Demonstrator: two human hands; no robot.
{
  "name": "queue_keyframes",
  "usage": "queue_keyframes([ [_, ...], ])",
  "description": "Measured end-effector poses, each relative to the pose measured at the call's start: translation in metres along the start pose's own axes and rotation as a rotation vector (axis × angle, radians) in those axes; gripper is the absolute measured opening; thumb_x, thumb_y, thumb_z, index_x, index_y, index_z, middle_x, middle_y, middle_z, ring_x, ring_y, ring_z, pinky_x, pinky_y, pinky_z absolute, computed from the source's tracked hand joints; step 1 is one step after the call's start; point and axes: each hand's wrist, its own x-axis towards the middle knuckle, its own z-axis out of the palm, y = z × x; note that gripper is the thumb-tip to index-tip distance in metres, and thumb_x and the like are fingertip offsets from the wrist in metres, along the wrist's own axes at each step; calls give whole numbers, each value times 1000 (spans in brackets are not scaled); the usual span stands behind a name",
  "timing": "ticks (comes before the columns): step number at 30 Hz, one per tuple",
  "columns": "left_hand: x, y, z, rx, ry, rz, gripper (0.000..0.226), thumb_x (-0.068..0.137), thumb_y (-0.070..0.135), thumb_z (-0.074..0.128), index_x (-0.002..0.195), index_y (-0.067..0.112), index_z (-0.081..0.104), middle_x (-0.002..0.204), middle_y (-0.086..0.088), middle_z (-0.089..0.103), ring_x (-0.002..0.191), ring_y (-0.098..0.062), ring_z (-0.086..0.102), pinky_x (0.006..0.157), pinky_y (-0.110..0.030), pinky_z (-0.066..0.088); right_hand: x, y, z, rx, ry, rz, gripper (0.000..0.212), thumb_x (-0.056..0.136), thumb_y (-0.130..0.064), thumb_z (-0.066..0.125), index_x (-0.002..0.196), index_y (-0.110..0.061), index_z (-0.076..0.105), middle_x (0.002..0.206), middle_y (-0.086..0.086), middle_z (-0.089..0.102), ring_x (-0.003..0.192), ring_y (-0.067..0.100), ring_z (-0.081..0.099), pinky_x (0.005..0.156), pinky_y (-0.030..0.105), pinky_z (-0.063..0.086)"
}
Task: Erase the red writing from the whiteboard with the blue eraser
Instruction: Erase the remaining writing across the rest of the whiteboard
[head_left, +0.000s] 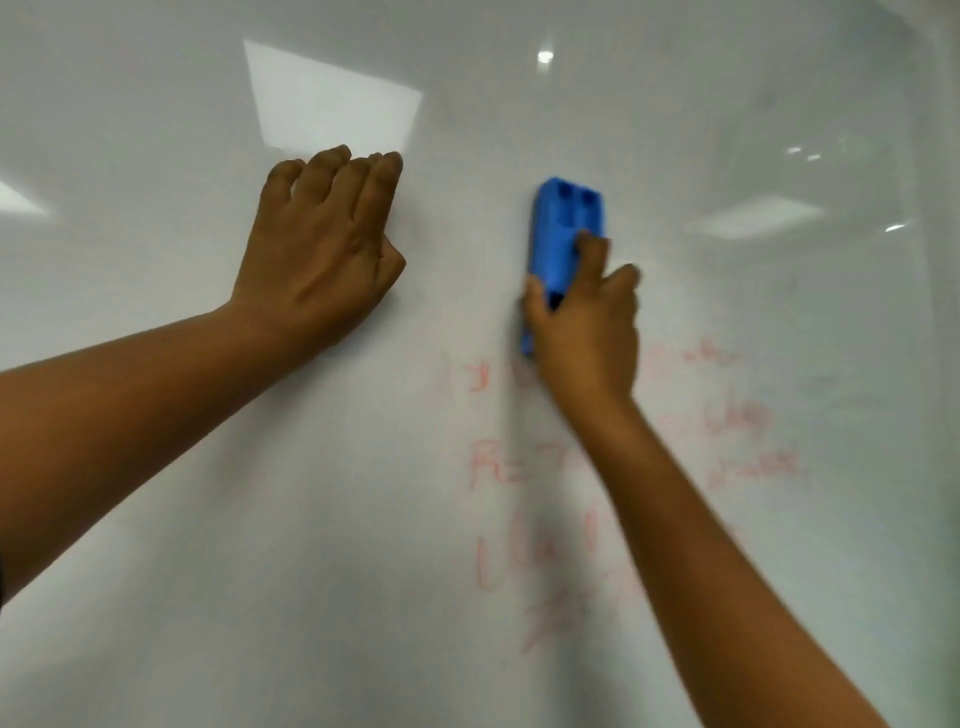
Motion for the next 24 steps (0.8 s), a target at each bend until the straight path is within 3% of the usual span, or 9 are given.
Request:
queue_keyframes([
  [6, 1, 1, 1, -38, 34, -29, 51, 82, 10, 41, 130, -7, 43, 119, -32, 55, 115, -48, 47, 94, -55, 34, -94, -44, 21, -28, 5, -198, 56, 86, -47, 46, 133, -20, 31, 98, 13, 48, 75, 23, 47, 63, 34, 37],
  [10, 0, 1, 0, -47, 42, -38, 49, 83, 10, 43, 129, -6, 43, 117, -32, 55, 114, -46, 47, 95, -52, 33, -111, -21, 15, -45, -43, -283, 56, 84, -52, 33, 133, -27, 21, 95, 10, 51, 74, 21, 48, 64, 34, 40],
  [13, -1, 1, 1, -45, 43, -33, 48, 84, 10, 44, 128, -7, 44, 117, -33, 54, 113, -47, 48, 94, -53, 34, -100, 4, 6, -27, -57, -317, 61, 84, -53, 33, 139, -26, 32, 95, 11, 51, 74, 24, 49, 66, 36, 40],
  [18, -2, 1, 2, -38, 44, -28, 47, 85, 11, 44, 128, -6, 44, 116, -32, 55, 116, -46, 47, 95, -53, 33, -57, 49, -2, 6, -45, -223, 58, 87, -48, 52, 138, -24, 37, 104, 12, 48, 83, 31, 54, 76, 42, 41],
  [24, -2, 0, 4, -26, 48, -12, 47, 87, 17, 42, 128, -5, 42, 116, -33, 53, 114, -47, 46, 96, -53, 32, 8, 123, -17, -16, 16, 23, 54, 88, -49, 48, 134, -26, 32, 116, 14, 46, 98, 37, 55, 86, 49, 41],
])
